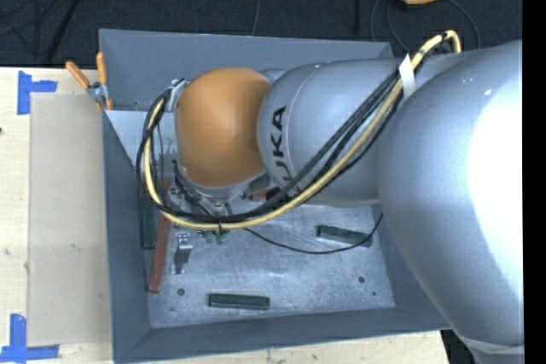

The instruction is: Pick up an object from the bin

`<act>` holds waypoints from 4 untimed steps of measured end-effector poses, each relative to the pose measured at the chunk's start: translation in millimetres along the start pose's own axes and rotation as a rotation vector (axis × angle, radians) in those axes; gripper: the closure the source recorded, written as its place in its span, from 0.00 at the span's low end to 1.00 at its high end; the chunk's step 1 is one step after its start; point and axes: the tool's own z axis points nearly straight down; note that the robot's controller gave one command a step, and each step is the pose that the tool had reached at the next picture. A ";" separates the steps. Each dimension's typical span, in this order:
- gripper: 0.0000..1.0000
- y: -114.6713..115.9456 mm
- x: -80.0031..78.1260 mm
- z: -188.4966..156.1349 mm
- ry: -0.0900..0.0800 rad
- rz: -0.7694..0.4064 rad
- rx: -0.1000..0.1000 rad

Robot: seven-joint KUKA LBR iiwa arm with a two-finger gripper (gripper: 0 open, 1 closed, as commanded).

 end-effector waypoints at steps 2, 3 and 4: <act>0.00 -6.5 -1.5 32.7 -0.013 -0.070 -0.003; 0.00 -8.7 0.3 45.7 -0.009 -0.092 -0.001; 0.00 -29.2 11.5 47.9 -0.006 -0.279 0.000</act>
Offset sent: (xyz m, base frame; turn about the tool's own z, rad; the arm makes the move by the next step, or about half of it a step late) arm -0.0022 -0.0155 -0.0783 -0.1447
